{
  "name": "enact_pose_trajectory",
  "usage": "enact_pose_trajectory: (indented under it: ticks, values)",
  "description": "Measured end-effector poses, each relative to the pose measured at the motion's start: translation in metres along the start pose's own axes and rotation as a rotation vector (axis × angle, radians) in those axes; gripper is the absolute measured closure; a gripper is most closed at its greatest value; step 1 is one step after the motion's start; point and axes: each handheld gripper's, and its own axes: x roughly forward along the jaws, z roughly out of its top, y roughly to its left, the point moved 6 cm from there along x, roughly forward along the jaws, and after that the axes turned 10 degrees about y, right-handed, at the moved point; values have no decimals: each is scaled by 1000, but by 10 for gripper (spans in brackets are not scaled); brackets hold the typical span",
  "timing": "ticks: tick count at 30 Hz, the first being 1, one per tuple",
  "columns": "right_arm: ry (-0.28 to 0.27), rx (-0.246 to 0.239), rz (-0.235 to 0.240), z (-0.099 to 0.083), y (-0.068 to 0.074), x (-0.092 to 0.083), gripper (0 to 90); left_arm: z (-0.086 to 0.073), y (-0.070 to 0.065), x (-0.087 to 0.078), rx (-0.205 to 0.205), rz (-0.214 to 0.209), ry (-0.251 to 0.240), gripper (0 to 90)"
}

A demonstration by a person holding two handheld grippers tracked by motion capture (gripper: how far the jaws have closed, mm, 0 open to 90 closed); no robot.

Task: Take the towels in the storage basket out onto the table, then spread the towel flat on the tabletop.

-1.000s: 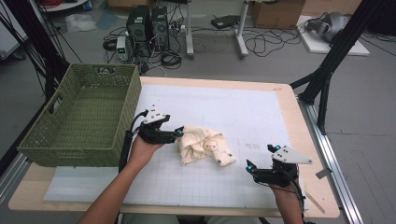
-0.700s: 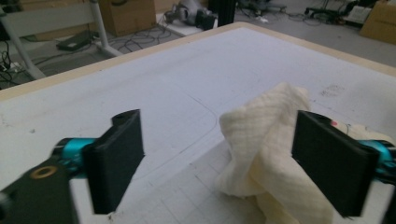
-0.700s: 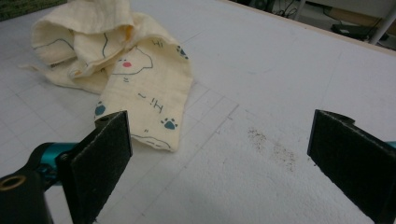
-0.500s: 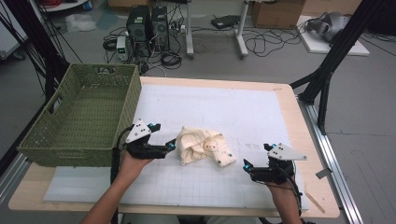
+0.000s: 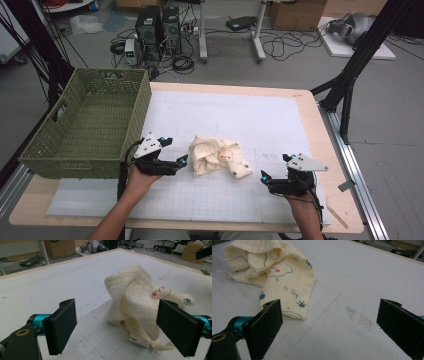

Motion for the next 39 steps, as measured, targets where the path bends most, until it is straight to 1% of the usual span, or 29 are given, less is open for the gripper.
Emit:
enact_pose_trajectory:
  ticks: [2, 4, 7, 12, 13, 15, 16, 17, 18, 19, 20, 22, 23, 24, 25, 26, 27, 28, 29, 30, 31, 32, 33, 34, 35, 36, 37, 38, 39]
  values:
    - [0, 5, 6, 0, 1, -1, 57, 1, -1, -1, 4, 5, -9, 168]
    - [-9, 8, 13, 0, 2, -2, 57, 3, -3, -1, 8, -2, -12, 168]
    - [7, 3, 4, -1, 0, 1, 57, 3, -4, 0, 8, -8, -10, 168]
    - [2, 0, -1, 0, 1, 0, 57, 2, -9, 4, 22, -16, 10, 168]
    - [2, 3, -1, 0, 1, -1, 56, 2, -10, 6, 33, 6, 14, 173]
    - [2, 6, -2, 0, 1, 0, 57, 3, -11, 6, 37, 12, 15, 226]
    - [1, 3, -2, 0, 0, 0, 57, 3, -13, 7, 44, -2, 13, 256]
    - [0, 7, 0, 0, 0, 0, 57, 3, -13, 7, 44, -2, 13, 259]
    - [-2, 4, 2, 0, 1, 0, 57, 3, -18, 8, 58, -46, 24, 262]
    - [-1, -1, -1, 0, 1, -1, 57, 3, -18, 8, 58, -46, 24, 272]
    - [-1, -1, -1, 0, 1, -1, 57, 3, -21, 9, 70, -66, 28, 272]
    - [0, -5, -1, 0, 2, 0, 58, 2, -28, 11, 87, -99, 40, 322]
    - [2, -10, 0, 0, 3, 0, 58, 2, -31, 12, 102, -116, 50, 342]
    - [2, -10, 0, 0, 3, 0, 58, 1, -35, 14, 110, -137, 60, 342]
    - [7, -20, 1, 0, 6, 1, 69, 0, -38, 15, 124, -164, 69, 416]
    - [10, -30, 0, 0, 6, 2, 82, -1, -42, 17, 138, -186, 77, 452]
    - [15, -35, 0, 0, 7, 3, 82, -2, -44, 19, 151, -193, 88, 457]
    - [16, -37, 0, 0, 8, 4, 82, -4, -45, 24, 164, -170, 107, 456]
    - [17, -41, 5, 1, 9, 5, 82, -5, -43, 26, 168, -138, 118, 451]
    - [13, -36, 12, 2, 11, 6, 83, -5, -43, 26, 168, -138, 118, 447]
    - [11, -36, 18, 4, 13, 8, 82, -6, -42, 29, 169, -109, 132, 446]
    - [11, -42, 24, 6, 15, 11, 82, -6, -41, 32, 166, -93, 140, 449]
    - [19, -49, 33, 7, 19, 14, 82, -7, -38, 39, 166, -45, 168, 463]
    - [27, -66, 40, 9, 22, 17, 83, -7, -38, 39, 166, -45, 168, 499]
    - [38, -78, 51, 10, 27, 21, 84, -8, -37, 44, 158, -15, 196, 530]
    - [46, -93, 60, 11, 31, 26, 108, -8, -37, 44, 158, -15, 196, 572]
    - [56, -108, 83, 12, 36, 29, 172, -9, -36, 45, 158, -7, 209, 645]
    - [56, -108, 83, 12, 36, 29, 172, -10, -35, 46, 157, -2, 216, 645]
    - [63, -132, 107, 14, 44, 37, 211, -11, -33, 46, 158, 0, 225, 757]
